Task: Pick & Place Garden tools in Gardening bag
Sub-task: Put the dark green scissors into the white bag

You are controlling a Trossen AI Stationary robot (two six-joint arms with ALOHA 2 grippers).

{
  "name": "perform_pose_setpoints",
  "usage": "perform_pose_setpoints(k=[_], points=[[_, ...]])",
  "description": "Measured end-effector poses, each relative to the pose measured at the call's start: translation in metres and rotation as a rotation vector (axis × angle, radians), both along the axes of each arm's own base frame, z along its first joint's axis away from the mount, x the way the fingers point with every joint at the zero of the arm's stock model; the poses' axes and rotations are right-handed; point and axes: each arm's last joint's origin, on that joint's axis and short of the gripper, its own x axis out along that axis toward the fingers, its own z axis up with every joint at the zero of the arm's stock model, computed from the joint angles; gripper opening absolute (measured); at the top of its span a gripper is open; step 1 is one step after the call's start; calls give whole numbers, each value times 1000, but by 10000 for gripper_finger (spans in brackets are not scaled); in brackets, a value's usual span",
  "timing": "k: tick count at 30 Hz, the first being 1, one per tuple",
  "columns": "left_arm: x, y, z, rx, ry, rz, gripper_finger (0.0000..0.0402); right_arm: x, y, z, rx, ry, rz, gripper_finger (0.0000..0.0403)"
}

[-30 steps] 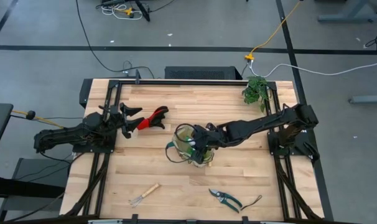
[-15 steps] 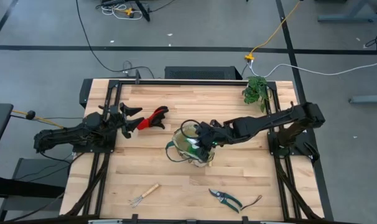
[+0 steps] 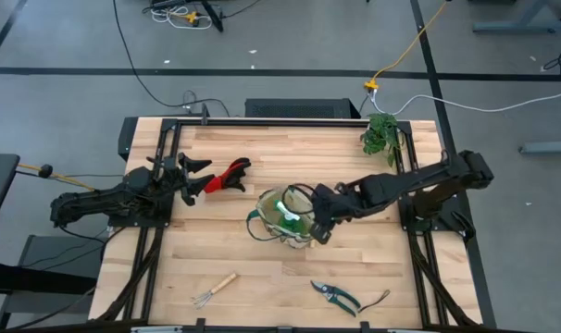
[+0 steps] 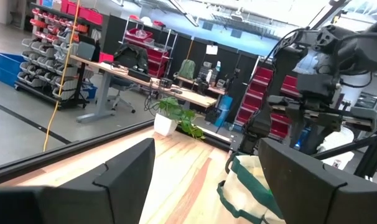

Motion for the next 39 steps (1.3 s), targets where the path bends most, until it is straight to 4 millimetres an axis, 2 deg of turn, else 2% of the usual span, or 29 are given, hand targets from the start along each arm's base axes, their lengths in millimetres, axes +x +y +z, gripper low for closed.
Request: perform_pose_setpoints(k=[6, 17, 24, 39], points=[[0, 0, 0, 0, 0, 0, 291, -14, 20, -2, 71, 80, -9, 114], [0, 0, 0, 0, -1, 0, 291, -35, 80, -6, 169, 84, -46, 114], [0, 0, 0, 0, -3, 0, 291, -24, 123, -35, 272, 117, 6, 114], [0, 0, 0, 1, -2, -14, 291, -39, 176, -82, 338, 294, -114, 91]])
